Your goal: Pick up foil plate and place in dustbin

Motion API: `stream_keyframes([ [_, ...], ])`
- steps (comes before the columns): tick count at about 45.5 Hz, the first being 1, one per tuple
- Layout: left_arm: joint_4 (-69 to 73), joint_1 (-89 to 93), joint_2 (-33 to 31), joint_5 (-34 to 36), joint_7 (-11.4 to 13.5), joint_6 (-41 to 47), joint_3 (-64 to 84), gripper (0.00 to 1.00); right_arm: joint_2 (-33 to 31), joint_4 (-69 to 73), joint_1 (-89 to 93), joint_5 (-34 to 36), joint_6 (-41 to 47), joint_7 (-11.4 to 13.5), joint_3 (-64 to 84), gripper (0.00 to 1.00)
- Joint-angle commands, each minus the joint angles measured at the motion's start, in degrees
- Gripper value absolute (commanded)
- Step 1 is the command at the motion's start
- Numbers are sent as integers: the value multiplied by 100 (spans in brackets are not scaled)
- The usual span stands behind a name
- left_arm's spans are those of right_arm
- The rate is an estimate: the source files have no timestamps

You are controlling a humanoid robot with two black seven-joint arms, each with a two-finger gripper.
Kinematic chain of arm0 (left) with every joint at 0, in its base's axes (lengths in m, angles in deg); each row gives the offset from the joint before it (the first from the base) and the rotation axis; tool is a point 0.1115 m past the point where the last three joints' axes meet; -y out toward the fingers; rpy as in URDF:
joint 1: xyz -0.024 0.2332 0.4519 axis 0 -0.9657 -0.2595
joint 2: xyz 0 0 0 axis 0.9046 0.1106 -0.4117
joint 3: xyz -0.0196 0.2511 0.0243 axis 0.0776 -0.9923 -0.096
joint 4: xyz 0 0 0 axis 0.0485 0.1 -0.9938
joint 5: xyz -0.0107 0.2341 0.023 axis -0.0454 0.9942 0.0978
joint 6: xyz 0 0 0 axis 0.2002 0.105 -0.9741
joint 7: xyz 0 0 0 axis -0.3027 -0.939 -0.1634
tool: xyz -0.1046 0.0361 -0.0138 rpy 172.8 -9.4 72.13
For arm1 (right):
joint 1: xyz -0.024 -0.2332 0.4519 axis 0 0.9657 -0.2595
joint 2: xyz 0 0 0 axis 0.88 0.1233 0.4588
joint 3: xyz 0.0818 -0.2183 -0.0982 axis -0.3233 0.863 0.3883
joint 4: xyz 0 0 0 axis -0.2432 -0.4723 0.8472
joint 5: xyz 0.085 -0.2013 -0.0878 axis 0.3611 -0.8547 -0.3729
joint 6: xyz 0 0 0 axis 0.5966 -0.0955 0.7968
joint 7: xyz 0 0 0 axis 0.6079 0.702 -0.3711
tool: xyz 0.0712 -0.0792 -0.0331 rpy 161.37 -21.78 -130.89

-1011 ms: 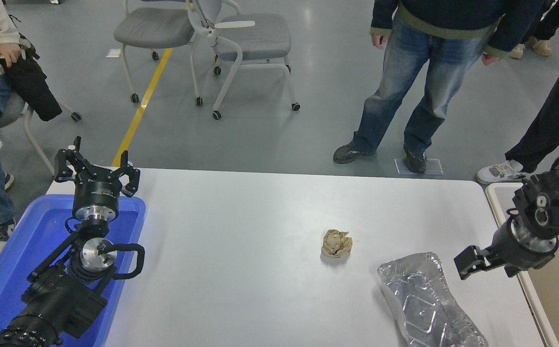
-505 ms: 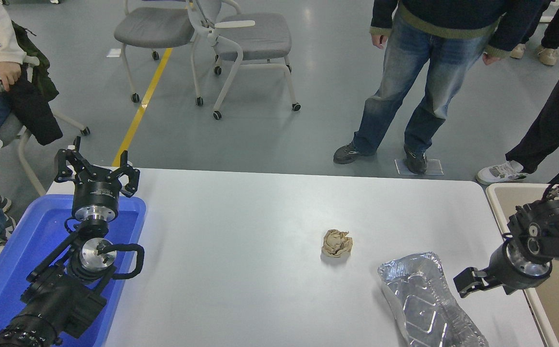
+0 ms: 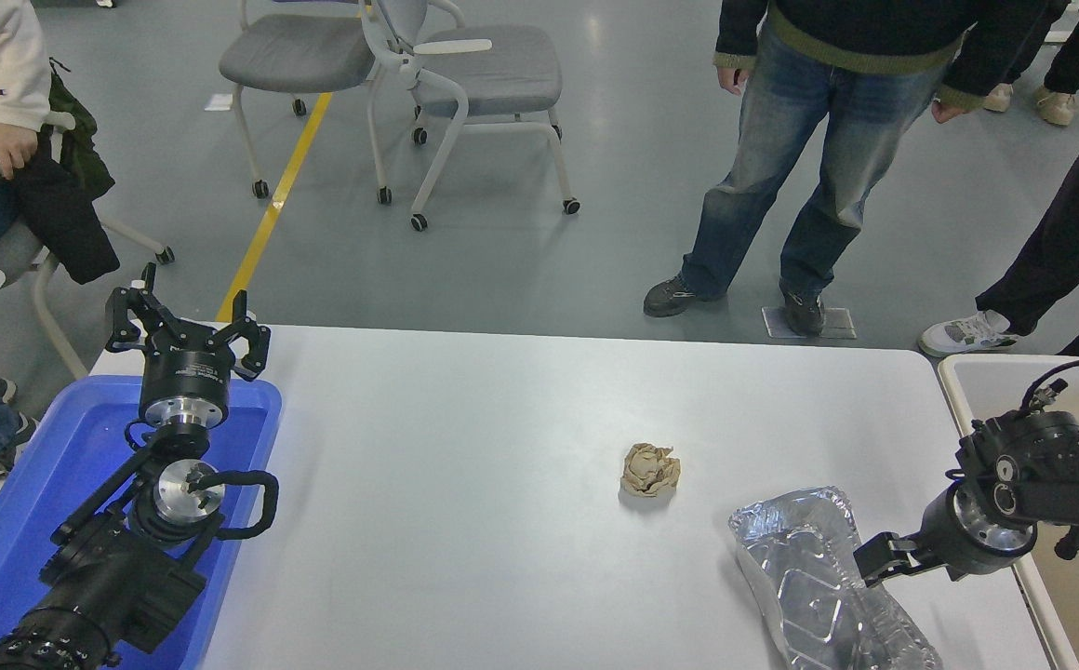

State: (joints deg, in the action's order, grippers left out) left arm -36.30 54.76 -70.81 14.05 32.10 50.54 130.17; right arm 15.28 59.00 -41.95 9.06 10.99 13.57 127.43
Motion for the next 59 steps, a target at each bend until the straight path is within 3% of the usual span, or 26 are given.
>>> stream_keyframes([
  [1, -1, 0, 0, 0, -4, 0, -5, 99, 81, -21, 79, -5, -12, -7, -35, 100],
  [30, -1, 0, 0, 0, -4, 0, -5, 99, 292, -320, 466, -23, -170, -69, -158, 94],
  [34, -1, 0, 0, 0, -4, 0, -5, 99, 309, -346, 510, -23, -206, -104, -158, 85],
  [37, -1, 0, 9, 0, -4, 0, -5, 99, 327, -346, 510, -31, -214, -139, -158, 62],
  [41, -1, 8, 9, 0, -4, 0, -5, 99, 327, -346, 510, -136, -214, -201, -158, 44],
  [46, -1, 8, 9, 0, -4, 0, -5, 99, 327, -346, 510, -242, -223, -245, -149, 32],
  [47, -1, 0, 9, 0, -4, 0, -5, 99, 327, -346, 510, -251, -223, -271, -149, 24],
  [49, -1, 0, 9, 0, -4, 0, -5, 99, 318, -346, 510, -269, -223, -324, -149, 0],
  [59, -1, 0, 9, 0, -4, 0, -5, 99, 300, -337, 510, -277, -206, -377, -140, 0],
])
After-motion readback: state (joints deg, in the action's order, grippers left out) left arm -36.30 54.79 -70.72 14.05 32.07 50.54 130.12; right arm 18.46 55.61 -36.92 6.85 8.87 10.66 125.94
